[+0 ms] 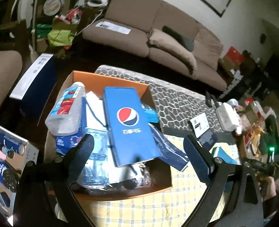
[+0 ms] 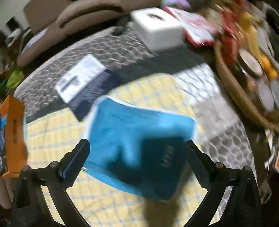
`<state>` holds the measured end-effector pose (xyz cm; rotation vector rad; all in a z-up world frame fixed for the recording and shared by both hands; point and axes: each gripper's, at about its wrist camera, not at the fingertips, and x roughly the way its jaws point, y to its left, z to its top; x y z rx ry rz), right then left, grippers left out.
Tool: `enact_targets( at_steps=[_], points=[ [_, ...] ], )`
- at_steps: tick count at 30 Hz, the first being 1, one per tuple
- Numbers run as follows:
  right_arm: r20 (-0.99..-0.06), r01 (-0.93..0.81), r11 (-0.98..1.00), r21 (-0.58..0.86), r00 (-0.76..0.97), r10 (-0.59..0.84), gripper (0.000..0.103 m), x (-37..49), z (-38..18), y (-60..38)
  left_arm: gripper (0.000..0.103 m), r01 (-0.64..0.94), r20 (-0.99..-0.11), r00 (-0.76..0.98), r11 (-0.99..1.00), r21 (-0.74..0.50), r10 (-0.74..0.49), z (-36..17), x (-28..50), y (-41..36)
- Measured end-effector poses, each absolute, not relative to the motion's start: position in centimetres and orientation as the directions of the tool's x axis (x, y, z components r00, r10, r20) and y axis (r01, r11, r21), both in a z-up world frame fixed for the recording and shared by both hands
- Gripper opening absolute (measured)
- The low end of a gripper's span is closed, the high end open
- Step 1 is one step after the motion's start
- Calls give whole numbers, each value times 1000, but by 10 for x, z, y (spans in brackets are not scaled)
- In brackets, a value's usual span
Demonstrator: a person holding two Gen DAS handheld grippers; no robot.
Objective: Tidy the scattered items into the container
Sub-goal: 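Reach both tools to the teal mesh zipper bag and close on it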
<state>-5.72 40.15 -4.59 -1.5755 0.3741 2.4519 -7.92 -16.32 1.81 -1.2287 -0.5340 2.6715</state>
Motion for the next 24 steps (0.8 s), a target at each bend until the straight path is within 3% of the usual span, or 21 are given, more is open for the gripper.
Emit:
enact_targets(
  at_steps=[3, 7, 11, 13, 14, 15, 16, 18, 22, 24],
  points=[
    [-920, -364, -927, 94, -389, 59, 100, -33, -40, 416, 95, -17, -679, -677, -929, -371, 283, 23, -73, -153],
    [-874, -326, -934, 148, -485, 30, 101, 6, -16, 412, 95, -69, -604, -753, -944, -321, 261, 35, -40, -128],
    [-848, -376, -897, 231, -531, 4, 102, 25, -39, 430, 98, -165, -598, -749, -954, -250, 286, 33, -12, -84],
    [-857, -449, -859, 245, -514, 24, 102, 31, -69, 447, 99, -210, -615, -721, -947, -244, 319, 25, -4, -54],
    [-891, -481, -848, 224, -454, 23, 96, 27, -82, 452, 99, -228, -632, -697, -941, -251, 338, 21, -4, -37],
    [-924, -487, -849, 204, -381, -3, 81, 17, -90, 455, 99, -248, -648, -668, -931, -268, 365, 15, -4, -20],
    [-913, -438, -865, 243, -406, -51, 79, 10, -89, 456, 99, -277, -665, -629, -916, -290, 401, 8, -6, 3],
    [-890, -422, -868, 263, -454, -49, 90, 3, -85, 460, 99, -318, -707, -554, -896, -309, 440, -8, -15, 55],
    [-913, -450, -860, 240, -407, -42, 90, -19, -109, 465, 99, -371, -801, -481, -911, -181, 356, -47, -45, 157],
    [-932, -458, -862, 215, -361, -40, 81, -27, -124, 466, 99, -389, -837, -447, -911, -136, 316, -73, -64, 199]
  ],
)
